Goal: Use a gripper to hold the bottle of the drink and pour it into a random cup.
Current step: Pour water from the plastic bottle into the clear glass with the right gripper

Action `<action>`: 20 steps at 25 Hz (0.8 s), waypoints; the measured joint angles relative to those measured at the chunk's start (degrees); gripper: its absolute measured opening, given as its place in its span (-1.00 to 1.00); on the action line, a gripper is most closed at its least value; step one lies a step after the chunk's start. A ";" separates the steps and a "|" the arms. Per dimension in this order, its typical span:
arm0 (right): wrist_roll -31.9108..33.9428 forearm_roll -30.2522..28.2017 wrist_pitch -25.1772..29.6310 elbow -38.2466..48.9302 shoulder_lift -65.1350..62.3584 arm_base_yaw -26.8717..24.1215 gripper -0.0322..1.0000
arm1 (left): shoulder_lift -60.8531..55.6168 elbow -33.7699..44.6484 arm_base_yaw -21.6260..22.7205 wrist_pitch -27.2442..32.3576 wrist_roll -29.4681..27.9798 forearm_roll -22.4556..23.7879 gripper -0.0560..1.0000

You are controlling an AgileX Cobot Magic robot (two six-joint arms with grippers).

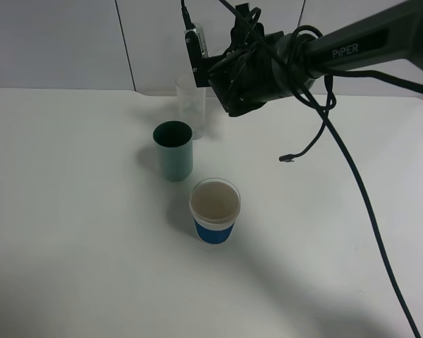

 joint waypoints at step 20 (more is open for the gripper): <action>0.00 0.00 0.00 0.00 0.00 0.00 0.14 | 0.00 0.00 0.00 0.00 0.00 0.00 0.99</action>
